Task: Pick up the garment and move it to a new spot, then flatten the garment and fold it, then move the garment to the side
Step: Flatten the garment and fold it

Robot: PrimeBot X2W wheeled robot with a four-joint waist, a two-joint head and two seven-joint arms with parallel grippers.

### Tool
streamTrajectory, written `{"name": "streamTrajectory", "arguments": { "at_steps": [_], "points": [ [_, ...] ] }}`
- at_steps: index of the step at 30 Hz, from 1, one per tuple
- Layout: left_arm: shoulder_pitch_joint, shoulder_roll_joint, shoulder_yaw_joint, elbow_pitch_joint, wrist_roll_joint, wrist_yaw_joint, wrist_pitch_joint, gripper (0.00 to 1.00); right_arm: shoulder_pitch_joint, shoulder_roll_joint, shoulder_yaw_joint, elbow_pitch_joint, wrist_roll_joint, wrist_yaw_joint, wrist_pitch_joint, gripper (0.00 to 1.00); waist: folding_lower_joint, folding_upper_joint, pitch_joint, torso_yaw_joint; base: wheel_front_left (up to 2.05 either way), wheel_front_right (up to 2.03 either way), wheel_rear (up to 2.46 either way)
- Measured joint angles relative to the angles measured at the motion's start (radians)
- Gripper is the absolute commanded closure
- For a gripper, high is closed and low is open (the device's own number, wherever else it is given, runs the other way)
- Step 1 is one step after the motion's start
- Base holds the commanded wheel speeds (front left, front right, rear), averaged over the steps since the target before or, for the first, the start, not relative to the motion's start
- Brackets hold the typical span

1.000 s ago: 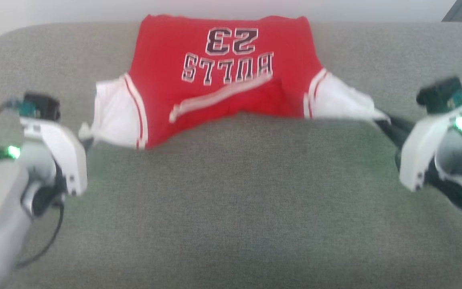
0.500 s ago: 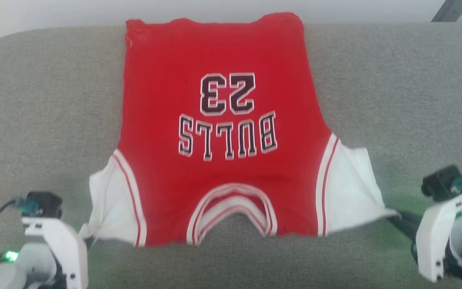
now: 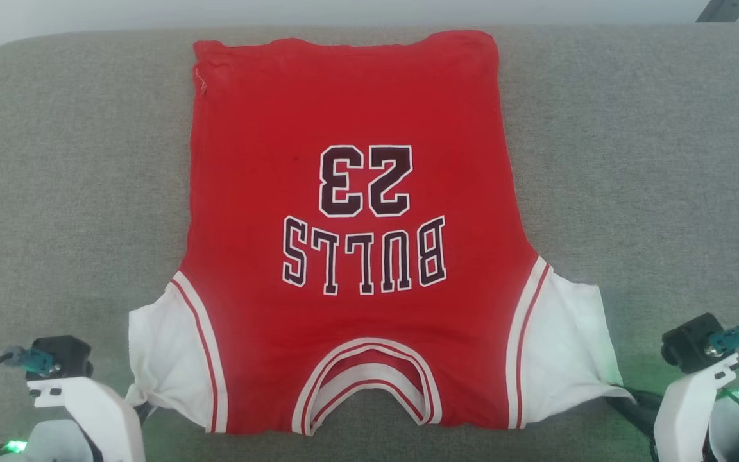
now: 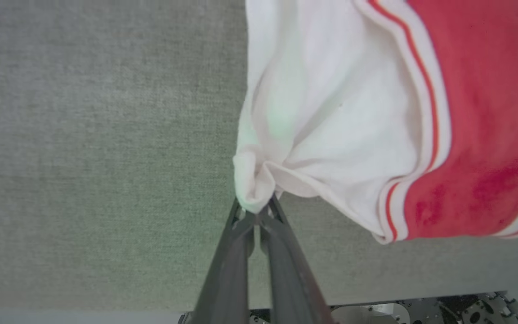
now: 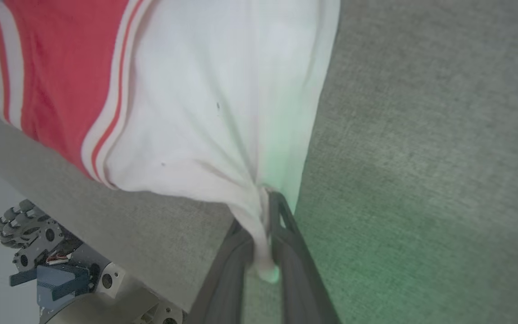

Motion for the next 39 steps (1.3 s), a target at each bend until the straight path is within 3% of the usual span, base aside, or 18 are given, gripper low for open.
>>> {"name": "streamTrajectory", "arguments": {
  "at_steps": [5,10,13,18,24,30,39],
  "points": [
    [-0.035,-0.035,-0.013,0.000,0.019,-0.011,-0.014,1.00,-0.014,0.054,-0.036,0.013,-0.053,0.000,0.020,0.00,0.0000,0.0000,0.008,0.009,0.00,0.00,0.00],
    [-0.063,-0.058,-0.029,0.007,0.035,-0.021,-0.014,1.00,-0.057,0.077,-0.108,-0.052,-0.078,0.000,0.052,0.00,0.0000,-0.0001,0.019,0.024,0.00,0.00,0.00],
    [-0.091,-0.076,-0.044,0.011,0.046,-0.027,-0.014,1.00,-0.145,0.112,-0.180,-0.106,-0.107,0.000,0.052,0.00,0.0000,0.0000,0.034,0.042,0.00,0.00,0.00],
    [-0.130,-0.107,-0.064,0.014,0.067,-0.039,-0.008,1.00,-0.296,0.142,-0.206,-0.094,-0.164,0.000,0.047,0.00,0.0000,0.0000,0.055,0.064,0.00,0.00,0.00],
    [-0.214,-0.163,-0.102,0.028,0.102,-0.073,0.005,1.00,-0.572,0.152,-0.176,0.085,-0.226,0.000,0.017,0.00,0.0000,0.0000,0.097,0.119,0.00,0.00,0.00],
    [-0.286,-0.227,-0.138,0.057,0.132,-0.110,0.009,1.00,-0.811,0.141,-0.132,0.360,-0.252,0.000,-0.012,0.00,0.0000,0.0000,0.148,0.192,0.00,0.00,0.00],
    [-0.369,-0.318,-0.175,0.118,0.147,-0.180,0.000,1.00,-1.089,0.117,-0.085,0.747,-0.299,0.000,0.044,0.00,0.0000,0.0000,0.223,0.312,0.00,0.00,0.00]
  ]
}}
